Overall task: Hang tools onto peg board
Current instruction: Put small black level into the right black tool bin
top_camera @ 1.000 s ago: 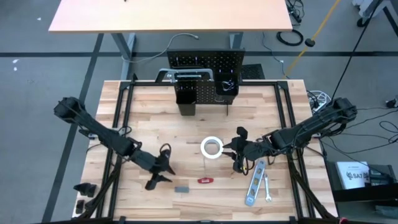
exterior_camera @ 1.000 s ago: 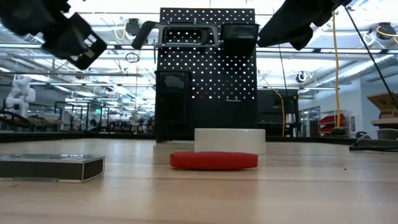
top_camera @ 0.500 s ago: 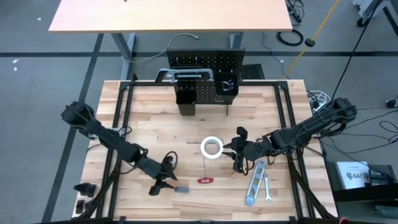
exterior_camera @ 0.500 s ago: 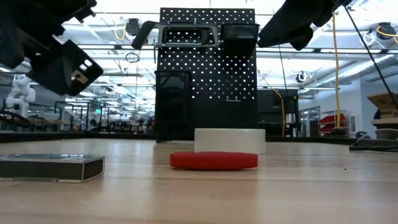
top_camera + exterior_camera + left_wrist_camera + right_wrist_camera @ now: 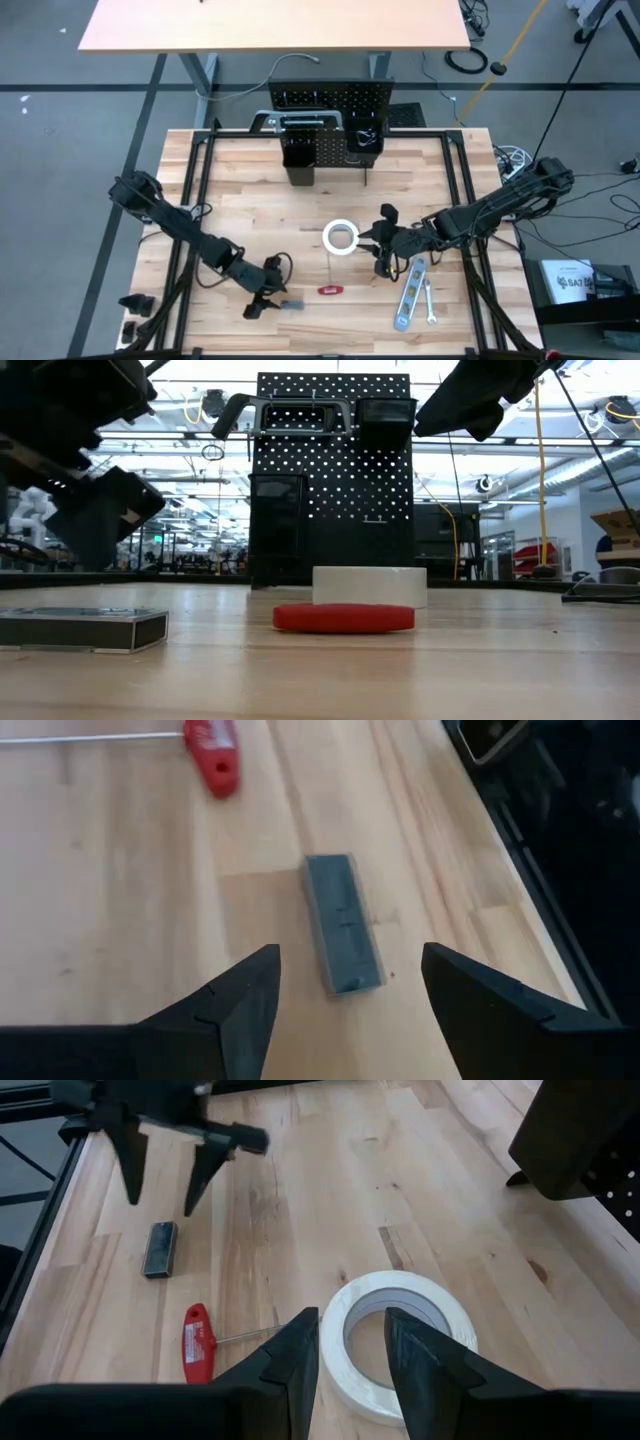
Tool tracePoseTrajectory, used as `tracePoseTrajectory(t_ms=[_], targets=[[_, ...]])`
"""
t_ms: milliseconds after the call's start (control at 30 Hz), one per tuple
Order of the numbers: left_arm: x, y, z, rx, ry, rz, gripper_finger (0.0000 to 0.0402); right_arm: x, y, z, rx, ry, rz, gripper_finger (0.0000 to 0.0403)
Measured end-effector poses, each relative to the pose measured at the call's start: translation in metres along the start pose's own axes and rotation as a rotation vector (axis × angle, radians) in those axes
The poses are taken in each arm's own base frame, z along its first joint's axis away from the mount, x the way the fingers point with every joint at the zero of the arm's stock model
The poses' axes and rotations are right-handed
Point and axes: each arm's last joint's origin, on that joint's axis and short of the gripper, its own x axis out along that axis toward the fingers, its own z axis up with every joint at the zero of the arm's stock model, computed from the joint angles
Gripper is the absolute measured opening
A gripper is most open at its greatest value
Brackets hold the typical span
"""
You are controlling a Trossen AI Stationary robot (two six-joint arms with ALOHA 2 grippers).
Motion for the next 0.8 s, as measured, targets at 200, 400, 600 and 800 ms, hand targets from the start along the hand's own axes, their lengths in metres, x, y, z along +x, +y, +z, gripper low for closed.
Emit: tracePoseTrajectory(t_ms=[200, 400, 600, 800], targets=[[0.015, -0.005, -0.003, 0.060, 0.032, 0.023, 0.0249, 0.000, 0.000, -0.001, -0.003, 0.005, -0.002, 0.0112], [0.024, -0.005, -0.008, 0.074, 0.045, 0.072, 0.0249, 0.000, 0.000, -0.001, -0.003, 0.007, -0.003, 0.0112], [0.025, -0.009, -0.011, 0.092, 0.040, 0.087, 0.0249, 0.000, 0.000, -0.001, -0.002, 0.007, -0.003, 0.0112], [0.027, -0.008, -0.016, 0.102, 0.062, 0.126, 0.0249, 0.000, 0.000, -0.001, -0.001, 0.007, -0.003, 0.0112]])
